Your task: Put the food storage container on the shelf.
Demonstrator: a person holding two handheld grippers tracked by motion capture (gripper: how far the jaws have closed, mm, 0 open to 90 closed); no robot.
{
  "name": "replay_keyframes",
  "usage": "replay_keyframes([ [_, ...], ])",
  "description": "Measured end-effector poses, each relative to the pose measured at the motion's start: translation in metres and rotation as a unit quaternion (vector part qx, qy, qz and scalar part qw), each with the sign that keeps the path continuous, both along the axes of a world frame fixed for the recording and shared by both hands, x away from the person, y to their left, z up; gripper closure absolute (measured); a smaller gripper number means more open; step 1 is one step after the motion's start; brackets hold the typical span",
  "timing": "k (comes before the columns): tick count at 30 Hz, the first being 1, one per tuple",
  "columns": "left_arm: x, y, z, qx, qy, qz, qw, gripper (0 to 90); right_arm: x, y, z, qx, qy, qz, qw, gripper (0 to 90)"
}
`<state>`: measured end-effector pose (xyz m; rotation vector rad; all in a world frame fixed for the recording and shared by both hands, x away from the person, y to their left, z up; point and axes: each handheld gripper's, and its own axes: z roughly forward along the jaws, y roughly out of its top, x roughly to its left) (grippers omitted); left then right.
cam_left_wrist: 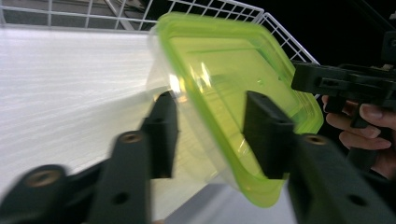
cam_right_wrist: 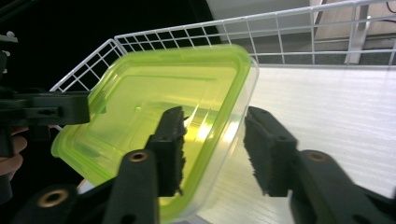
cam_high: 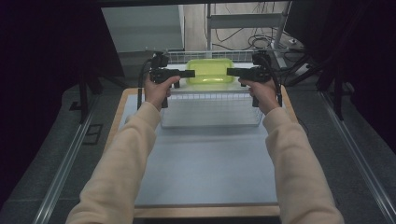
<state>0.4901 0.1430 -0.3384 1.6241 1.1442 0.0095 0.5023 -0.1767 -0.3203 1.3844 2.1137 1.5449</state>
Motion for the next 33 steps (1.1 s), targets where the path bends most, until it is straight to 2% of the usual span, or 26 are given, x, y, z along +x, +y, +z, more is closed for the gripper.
replay_keyframes([
  [1, 0.0, 0.0, 0.0, 0.005, -0.002, 0.002, 1.0, 39.7, -0.002, 0.0, 0.001, -0.003, -0.005, -0.003, 1.0, 50.2],
  [2, 0.0, -0.001, 0.001, 0.006, -0.004, 0.004, 1.0, 39.7, -0.002, 0.0, 0.001, -0.003, -0.005, -0.003, 1.0, 50.2],
  [6, 0.0, 0.002, 0.005, 0.001, -0.008, 0.012, 0.9999, 23.4, -0.006, 0.0, 0.005, -0.006, -0.013, -0.006, 0.9999, 45.7],
  [7, -0.001, 0.004, 0.007, 0.011, -0.011, 0.015, 0.9998, 23.4, -0.007, 0.0, 0.006, -0.011, -0.016, -0.004, 0.9998, 44.8],
  [10, -0.004, 0.008, 0.01, 0.015, -0.018, 0.015, 0.9996, 20.2, -0.013, -0.001, 0.009, -0.012, -0.024, -0.003, 0.9996, 42.4],
  [12, -0.013, 0.013, 0.014, 0.014, -0.032, 0.019, 0.9992, 19.6, -0.021, -0.003, 0.012, -0.01, -0.035, 0.01, 0.9993, 41.1],
  [13, -0.013, 0.013, 0.014, 0.014, -0.032, 0.019, 0.9992, 19.6, -0.021, -0.003, 0.012, -0.01, -0.035, 0.01, 0.9993, 41.1],
  [15, -0.022, 0.015, 0.017, 0.015, -0.041, 0.02, 0.9988, 19.7, -0.027, -0.004, 0.013, -0.012, -0.044, 0.02, 0.9988, 40.0],
  [17, -0.031, 0.017, 0.019, 0.025, -0.054, 0.016, 0.9981, 19.9, -0.037, -0.007, 0.013, -0.01, -0.055, 0.035, 0.9978, 37.5],
  [19, -0.041, 0.018, 0.02, 0.026, -0.064, 0.013, 0.9975, 19.9, -0.04, -0.007, 0.013, -0.009, -0.056, 0.039, 0.9976, 37.2],
  [20, -0.046, 0.019, 0.019, 0.023, -0.066, 0.005, 0.9975, 19.9, -0.044, -0.008, 0.012, -0.007, -0.062, 0.045, 0.997, 36.7],
  [21, -0.057, 0.02, 0.019, 0.035, -0.073, -0.002, 0.9967, 19.3, -0.052, -0.011, 0.011, -0.01, -0.073, 0.058, 0.9956, 34.6],
  [22, -0.057, 0.02, 0.019, 0.035, -0.073, -0.002, 0.9967, 19.3, -0.052, -0.011, 0.011, -0.01, -0.073, 0.058, 0.9956, 34.6],
  [26, -0.081, 0.022, 0.015, 0.042, -0.09, -0.006, 0.995, 19.5, -0.07, -0.016, 0.006, -0.008, -0.084, 0.076, 0.9935, 31.9],
  [29, -0.101, 0.022, 0.009, 0.054, -0.103, -0.014, 0.9932, 19.7, -0.09, -0.024, -0.005, -0.016, -0.096, 0.091, 0.9911, 30.9],
  [30, -0.108, 0.022, 0.007, 0.053, -0.102, -0.017, 0.9932, 19.7, -0.09, -0.024, -0.005, -0.016, -0.096, 0.091, 0.9911, 30.9],
  [32, -0.12, 0.022, 0.0, 0.052, -0.101, -0.024, 0.9932, 19.9, -0.106, -0.031, -0.015, -0.021, -0.101, 0.103, 0.9893, 30.4],
  [33, -0.132, 0.022, -0.008, 0.052, -0.099, -0.031, 0.9932, 19.9, -0.111, -0.033, -0.019, -0.02, -0.102, 0.106, 0.9889, 29.8],
])
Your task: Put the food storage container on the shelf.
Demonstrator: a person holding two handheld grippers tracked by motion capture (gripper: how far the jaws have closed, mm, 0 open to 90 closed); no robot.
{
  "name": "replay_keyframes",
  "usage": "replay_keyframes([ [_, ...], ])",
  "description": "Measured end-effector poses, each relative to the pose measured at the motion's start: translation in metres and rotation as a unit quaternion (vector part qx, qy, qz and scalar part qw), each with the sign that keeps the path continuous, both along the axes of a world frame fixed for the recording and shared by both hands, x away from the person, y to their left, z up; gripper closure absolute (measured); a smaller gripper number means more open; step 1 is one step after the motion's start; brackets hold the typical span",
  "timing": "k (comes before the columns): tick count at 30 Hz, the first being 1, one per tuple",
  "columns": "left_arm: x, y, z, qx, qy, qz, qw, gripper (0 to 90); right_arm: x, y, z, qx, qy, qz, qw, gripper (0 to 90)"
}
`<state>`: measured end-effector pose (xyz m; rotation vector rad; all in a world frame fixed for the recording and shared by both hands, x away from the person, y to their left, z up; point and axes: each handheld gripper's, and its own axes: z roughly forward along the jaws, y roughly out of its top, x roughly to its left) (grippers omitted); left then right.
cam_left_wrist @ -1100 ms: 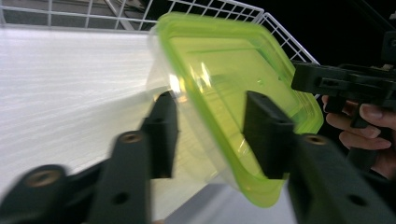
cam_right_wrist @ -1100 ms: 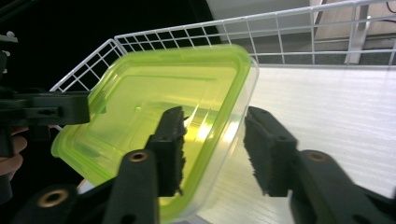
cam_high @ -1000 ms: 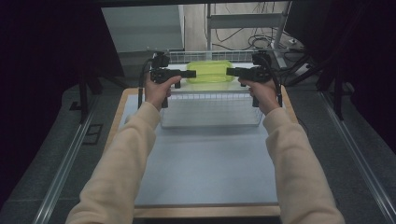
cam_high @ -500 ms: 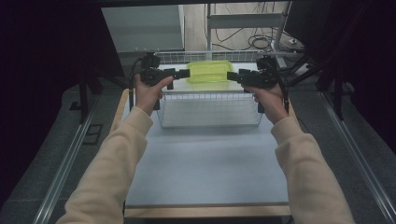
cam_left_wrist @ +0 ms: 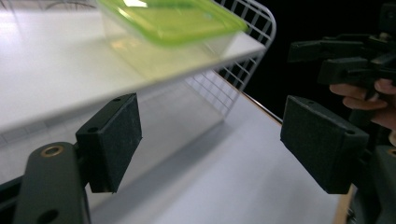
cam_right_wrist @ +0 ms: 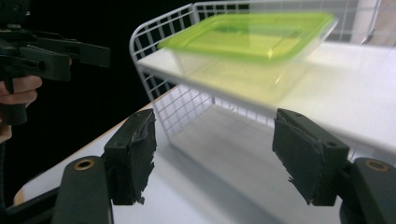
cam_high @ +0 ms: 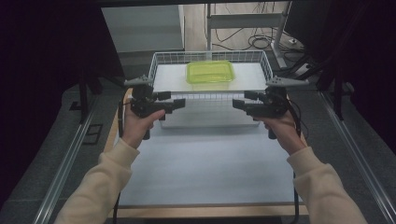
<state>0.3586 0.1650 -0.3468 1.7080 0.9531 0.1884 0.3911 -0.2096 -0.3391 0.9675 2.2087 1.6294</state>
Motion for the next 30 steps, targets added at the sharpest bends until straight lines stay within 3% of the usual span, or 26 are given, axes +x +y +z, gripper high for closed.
replay_keyframes([
  [9, -0.038, -0.004, -0.042, 0.004, -0.003, -0.019, 0.9998, 20.4, -0.04, -0.017, -0.033, 0.01, -0.011, 0.027, 0.9995, 27.8],
  [13, -0.052, -0.008, -0.07, 0.011, 0.019, -0.038, 0.9991, 20.4, -0.059, -0.028, -0.063, 0.011, -0.01, 0.036, 0.9993, 27.6],
  [15, -0.058, -0.01, -0.085, 0.017, 0.033, -0.044, 0.9983, 20.4, -0.062, -0.03, -0.07, 0.007, -0.009, 0.037, 0.9993, 27.6],
  [16, -0.061, -0.01, -0.091, 0.018, 0.038, -0.046, 0.998, 20.5, -0.067, -0.035, -0.087, 0.005, 0.002, 0.038, 0.9993, 27.5],
  [17, -0.062, -0.01, -0.096, 0.018, 0.044, -0.047, 0.9978, 20.5, -0.067, -0.035, -0.087, 0.005, 0.002, 0.038, 0.9993, 27.5],
  [18, -0.066, -0.011, -0.106, 0.018, 0.057, -0.049, 0.997, 20.5, -0.07, -0.038, -0.102, 0.002, 0.012, 0.032, 0.9994, 27.4],
  [25, -0.072, -0.009, -0.132, 0.026, 0.08, -0.04, 0.9956, 20.8, -0.076, -0.044, -0.129, 0.002, 0.033, 0.027, 0.9991, 27.5],
  [30, -0.073, -0.011, -0.144, 0.043, 0.088, -0.033, 0.9947, 21.1, -0.08, -0.043, -0.145, -0.019, 0.048, 0.022, 0.9984, 27.5],
])
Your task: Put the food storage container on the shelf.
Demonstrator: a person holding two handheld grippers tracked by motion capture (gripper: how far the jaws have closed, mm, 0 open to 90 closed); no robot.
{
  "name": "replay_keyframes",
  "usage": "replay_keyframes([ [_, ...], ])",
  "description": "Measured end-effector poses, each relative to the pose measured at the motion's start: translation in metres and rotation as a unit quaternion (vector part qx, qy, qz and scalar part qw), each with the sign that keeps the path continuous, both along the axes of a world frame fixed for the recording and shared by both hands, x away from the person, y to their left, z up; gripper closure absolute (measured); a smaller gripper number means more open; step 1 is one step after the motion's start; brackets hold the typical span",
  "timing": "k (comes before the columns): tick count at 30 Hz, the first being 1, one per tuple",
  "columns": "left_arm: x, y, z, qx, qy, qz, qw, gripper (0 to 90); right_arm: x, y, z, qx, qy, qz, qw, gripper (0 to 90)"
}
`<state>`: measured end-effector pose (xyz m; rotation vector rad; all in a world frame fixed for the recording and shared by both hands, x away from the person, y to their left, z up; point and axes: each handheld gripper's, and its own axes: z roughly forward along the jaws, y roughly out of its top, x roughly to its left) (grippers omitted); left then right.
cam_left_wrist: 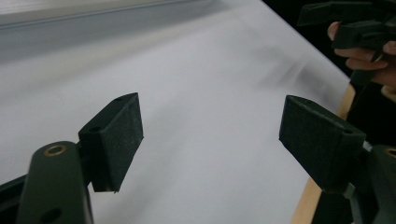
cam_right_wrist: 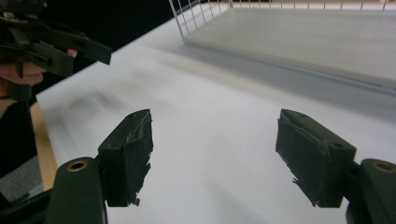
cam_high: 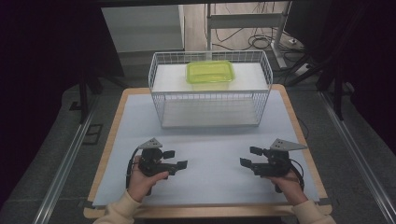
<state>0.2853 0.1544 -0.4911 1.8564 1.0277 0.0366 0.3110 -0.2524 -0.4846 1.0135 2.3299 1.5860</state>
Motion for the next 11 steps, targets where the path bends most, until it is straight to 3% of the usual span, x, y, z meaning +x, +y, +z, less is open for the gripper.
replay_keyframes([
  [11, 0.0017, 0.0052, -0.0064, -0.004, 0.006, 0.005, 1.0, 21.2, -0.0003, -0.0027, -0.0032, 0.01, -0.022, -0.016, 0.9996, 27.4],
])
